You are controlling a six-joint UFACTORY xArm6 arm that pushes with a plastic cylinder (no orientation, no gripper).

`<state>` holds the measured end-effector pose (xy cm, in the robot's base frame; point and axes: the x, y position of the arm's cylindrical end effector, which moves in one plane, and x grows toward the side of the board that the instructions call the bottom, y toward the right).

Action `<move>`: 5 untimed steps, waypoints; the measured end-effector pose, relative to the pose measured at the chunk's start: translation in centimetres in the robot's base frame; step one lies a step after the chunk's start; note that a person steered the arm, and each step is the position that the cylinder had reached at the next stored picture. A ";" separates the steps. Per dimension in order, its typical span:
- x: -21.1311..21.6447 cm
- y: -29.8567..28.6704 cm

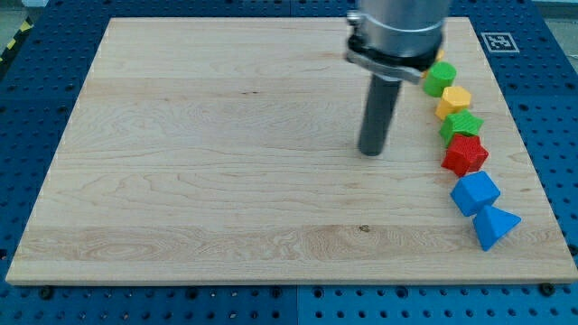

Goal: Move your arm closer to blue cube

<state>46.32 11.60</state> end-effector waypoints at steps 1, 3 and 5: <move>2.5 3.5; 4.7 3.7; 8.5 3.7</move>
